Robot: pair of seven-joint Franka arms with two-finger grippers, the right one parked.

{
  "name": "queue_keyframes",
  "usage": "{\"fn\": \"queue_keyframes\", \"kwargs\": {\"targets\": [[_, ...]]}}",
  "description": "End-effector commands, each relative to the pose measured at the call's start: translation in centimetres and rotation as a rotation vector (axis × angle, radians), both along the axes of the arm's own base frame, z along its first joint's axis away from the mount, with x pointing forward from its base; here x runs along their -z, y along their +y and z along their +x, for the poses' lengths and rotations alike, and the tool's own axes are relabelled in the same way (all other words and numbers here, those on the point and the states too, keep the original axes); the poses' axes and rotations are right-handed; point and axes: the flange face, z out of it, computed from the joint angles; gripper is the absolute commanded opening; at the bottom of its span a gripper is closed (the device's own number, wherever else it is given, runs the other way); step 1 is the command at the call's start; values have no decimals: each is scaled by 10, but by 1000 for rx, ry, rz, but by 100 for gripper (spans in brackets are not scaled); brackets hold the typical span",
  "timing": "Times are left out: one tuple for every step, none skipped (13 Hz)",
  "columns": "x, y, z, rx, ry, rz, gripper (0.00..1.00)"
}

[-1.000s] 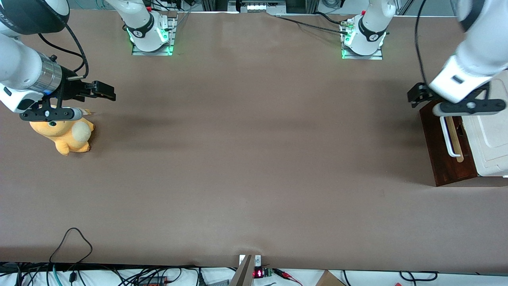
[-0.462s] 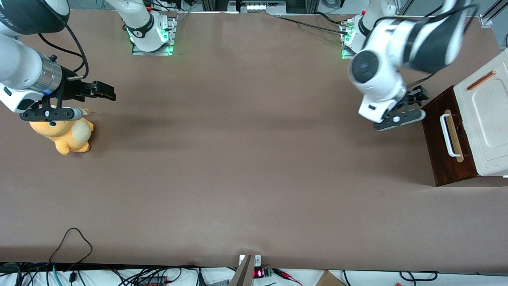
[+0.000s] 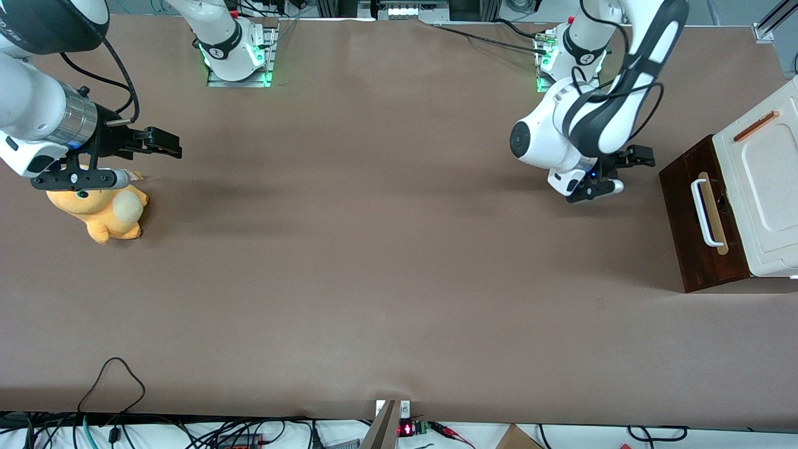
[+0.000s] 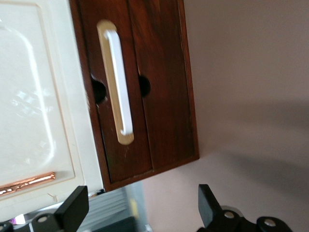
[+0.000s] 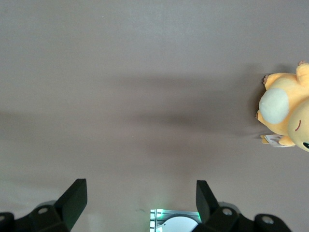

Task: Open lower drawer with left arm only
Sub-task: 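Swing the left gripper out and lower it toward the drawer's white handle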

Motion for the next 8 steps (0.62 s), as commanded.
{"fn": "queue_keyframes", "kwargs": {"targets": [[-14,11,6,18,-14,28,100],[-29,16,23,-17,-42,4,100],[-35,16,29,-22,-59,0,100],[-41,15,31,-22,-71,-3,100],[-42,15,33,-10,-73,2,100],[-43,15,39,24,-74,6,100],[-47,17,43,62,-77,35,100],[-45,20,44,98,-49,53,100]]}}
